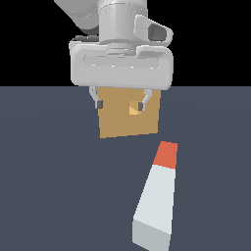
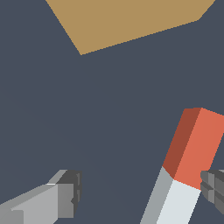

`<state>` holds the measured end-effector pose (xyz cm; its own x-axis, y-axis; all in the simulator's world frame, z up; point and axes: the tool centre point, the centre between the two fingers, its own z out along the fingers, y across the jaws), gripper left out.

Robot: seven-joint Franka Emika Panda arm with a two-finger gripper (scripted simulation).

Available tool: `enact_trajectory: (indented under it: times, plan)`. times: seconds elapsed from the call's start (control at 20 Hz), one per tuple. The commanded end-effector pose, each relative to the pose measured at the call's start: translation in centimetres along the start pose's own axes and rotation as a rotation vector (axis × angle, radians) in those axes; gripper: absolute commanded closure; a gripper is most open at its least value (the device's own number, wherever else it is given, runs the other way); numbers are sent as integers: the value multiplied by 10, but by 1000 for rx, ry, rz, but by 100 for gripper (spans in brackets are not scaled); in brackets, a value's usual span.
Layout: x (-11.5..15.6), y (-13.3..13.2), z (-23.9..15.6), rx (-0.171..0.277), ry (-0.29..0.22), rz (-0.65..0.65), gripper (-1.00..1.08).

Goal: Insert the peg into the horizontal hole in a box.

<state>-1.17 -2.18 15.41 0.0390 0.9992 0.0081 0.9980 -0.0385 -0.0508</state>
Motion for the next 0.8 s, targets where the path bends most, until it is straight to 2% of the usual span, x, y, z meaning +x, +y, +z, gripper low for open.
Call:
enact_trajectory:
  times: [0.0,0.4,0.75]
  plan:
    - [0,0,0,0,0,0,-92]
    - [-12,11,10,-6,-1,45,-92]
    - [-46,38,36,-23,-2,158,-92]
